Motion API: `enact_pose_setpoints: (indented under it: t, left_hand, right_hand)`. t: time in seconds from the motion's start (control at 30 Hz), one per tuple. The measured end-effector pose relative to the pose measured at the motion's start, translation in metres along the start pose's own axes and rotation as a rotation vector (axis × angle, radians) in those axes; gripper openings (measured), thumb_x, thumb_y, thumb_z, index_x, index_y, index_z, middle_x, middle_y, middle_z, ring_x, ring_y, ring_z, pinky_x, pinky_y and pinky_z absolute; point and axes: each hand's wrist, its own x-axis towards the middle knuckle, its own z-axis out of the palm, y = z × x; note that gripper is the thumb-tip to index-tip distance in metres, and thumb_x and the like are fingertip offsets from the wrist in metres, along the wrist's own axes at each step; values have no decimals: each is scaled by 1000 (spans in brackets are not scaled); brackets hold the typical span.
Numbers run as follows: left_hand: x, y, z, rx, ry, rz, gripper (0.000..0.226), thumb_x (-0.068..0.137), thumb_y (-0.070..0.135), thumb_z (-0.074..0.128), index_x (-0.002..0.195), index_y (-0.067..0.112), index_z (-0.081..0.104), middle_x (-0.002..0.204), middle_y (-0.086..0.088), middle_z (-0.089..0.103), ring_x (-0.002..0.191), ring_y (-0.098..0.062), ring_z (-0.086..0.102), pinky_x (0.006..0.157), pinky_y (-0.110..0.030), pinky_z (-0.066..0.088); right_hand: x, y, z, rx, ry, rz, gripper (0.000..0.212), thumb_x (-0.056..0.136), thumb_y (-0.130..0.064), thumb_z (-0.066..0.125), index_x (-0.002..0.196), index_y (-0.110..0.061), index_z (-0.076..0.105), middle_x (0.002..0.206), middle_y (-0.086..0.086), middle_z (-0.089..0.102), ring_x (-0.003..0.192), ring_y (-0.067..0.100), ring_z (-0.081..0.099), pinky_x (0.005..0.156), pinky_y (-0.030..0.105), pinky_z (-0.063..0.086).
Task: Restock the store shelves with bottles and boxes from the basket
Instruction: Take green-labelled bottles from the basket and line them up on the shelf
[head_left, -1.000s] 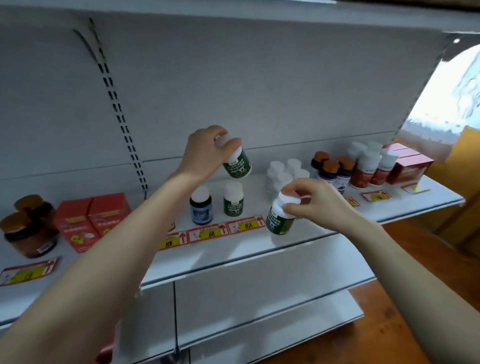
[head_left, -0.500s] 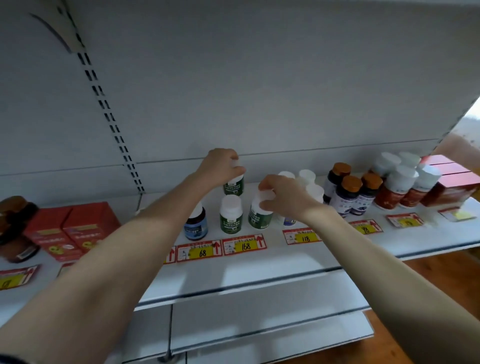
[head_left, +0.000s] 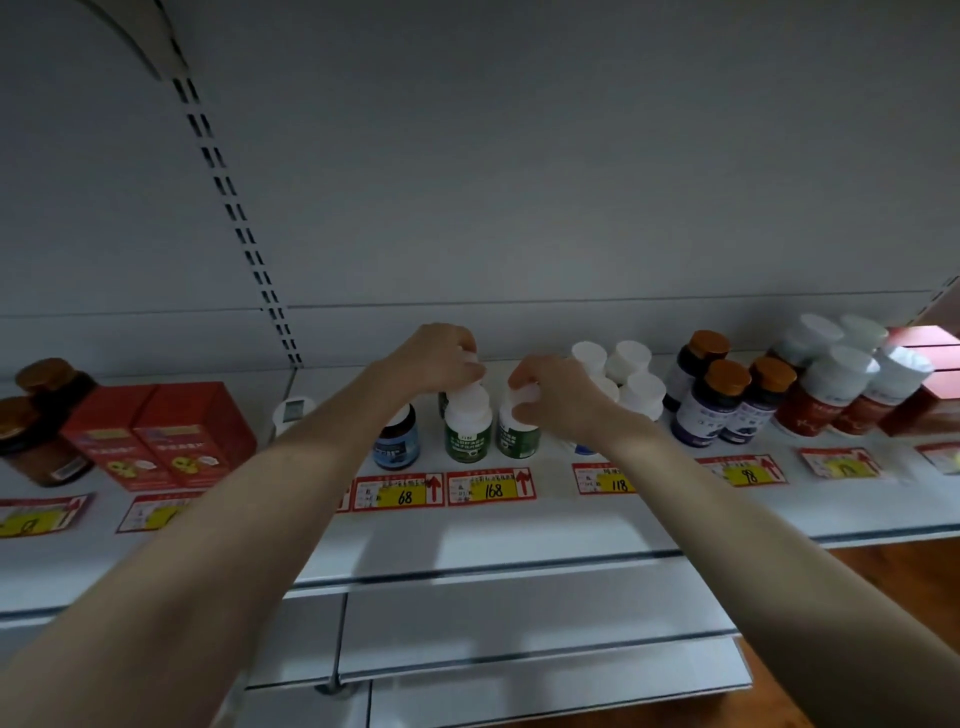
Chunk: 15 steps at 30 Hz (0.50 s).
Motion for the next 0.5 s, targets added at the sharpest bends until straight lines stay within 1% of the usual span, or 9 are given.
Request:
enact_pose_setpoints:
  t: [0.2,0.4,0.5]
  left_hand:
    - [-2,-1,0,-1,-11,1,37,92,25,52,126,8,53,130,-10,53,115,-23,49,82,-21,34]
    - [0,-1,0,-5,-37,12,38,93,24,50,128,9,51,132,-10,51,116,-22,47,81,-20,33]
    - [0,-1,0,-9,-39,6,37,93,24,50,128,9,50,131,-10,51,116,-23,48,82,-22,34]
  right_hand:
    - [3,-4,2,4,-4,-14,34,87,-11,58,120,-7,53,125,9,54,114,23,50,88,25,38]
    - [5,-3,0,-11,-33,-37,36,87,-11,58,122,-7,51,128,9,52,117,22,48,86,20,34]
    - [6,-3,-3,-46,-79,-48,39,87,-6,55,126,-8,48,132,9,49,120,22,45,88,21,34]
